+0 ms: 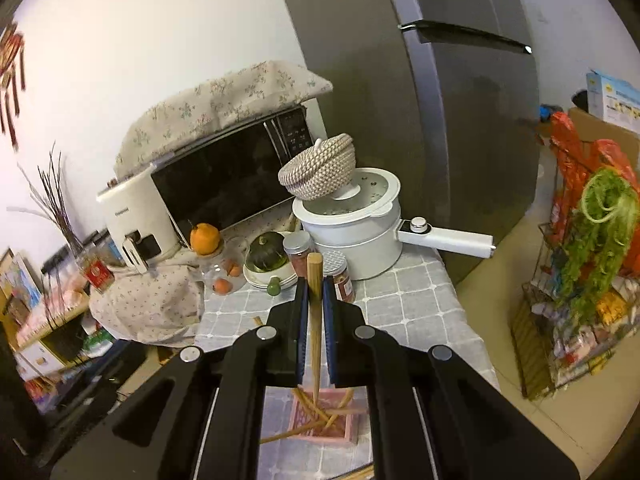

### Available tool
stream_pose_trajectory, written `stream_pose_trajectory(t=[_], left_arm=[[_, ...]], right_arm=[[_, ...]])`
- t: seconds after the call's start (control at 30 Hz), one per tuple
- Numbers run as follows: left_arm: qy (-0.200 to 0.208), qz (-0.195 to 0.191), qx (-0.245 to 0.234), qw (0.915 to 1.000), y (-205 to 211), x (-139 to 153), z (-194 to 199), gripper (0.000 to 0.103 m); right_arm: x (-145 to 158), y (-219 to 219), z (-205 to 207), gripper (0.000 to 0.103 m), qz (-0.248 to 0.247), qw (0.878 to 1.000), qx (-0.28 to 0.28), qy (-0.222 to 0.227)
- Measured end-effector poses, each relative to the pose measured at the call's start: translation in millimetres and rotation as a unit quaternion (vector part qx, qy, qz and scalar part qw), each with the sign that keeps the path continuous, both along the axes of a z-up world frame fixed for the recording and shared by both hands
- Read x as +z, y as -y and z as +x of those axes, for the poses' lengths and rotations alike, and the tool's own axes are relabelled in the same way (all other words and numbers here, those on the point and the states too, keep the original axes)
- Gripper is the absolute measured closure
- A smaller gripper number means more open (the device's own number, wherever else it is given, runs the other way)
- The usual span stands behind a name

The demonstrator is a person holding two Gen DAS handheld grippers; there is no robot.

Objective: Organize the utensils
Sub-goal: 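Carry both chopsticks over the pink basket and open both tools to drop them in, then withdraw both open tools from the pink basket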

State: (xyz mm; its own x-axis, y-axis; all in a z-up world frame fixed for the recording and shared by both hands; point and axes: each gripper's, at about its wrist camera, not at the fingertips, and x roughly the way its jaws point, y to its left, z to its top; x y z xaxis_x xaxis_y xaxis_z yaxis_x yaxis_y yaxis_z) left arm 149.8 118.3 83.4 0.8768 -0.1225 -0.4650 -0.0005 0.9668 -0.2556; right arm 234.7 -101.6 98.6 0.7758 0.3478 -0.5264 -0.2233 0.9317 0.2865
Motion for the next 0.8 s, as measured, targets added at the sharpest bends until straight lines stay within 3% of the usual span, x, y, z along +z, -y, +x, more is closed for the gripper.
stream_pose_trajectory(t=[0.07,0.17,0.23,0.37,0.47,0.8], left_arm=[[-0.007,0.005,0.006,0.9999,1,-4,0,0.068],[0.000,0.019,0.015,0.9997,5,-2,-6,0.056],[0.012,0.033,0.025,0.9991,9,-1,-13,0.047],[0.021,0.060,0.038,0.9973,22,1,-23,0.047],[0.028,0.073,0.045,0.9959,31,3,-32,0.041],[0.020,0.095,0.062,0.9933,47,-14,-61,0.018]], right_arm=[[-20,-2,6,0.091,0.013,1.000,0.009,-0.020],[-25,-3,-5,0.073,0.005,1.000,0.007,-0.003],[-17,-6,-19,0.072,-0.026,0.999,0.006,0.024],[-3,-6,-45,0.072,-0.059,0.996,-0.003,0.060],[1,-1,-61,0.070,-0.075,0.994,-0.011,0.073],[-15,18,-111,0.042,-0.100,0.992,-0.029,0.077]])
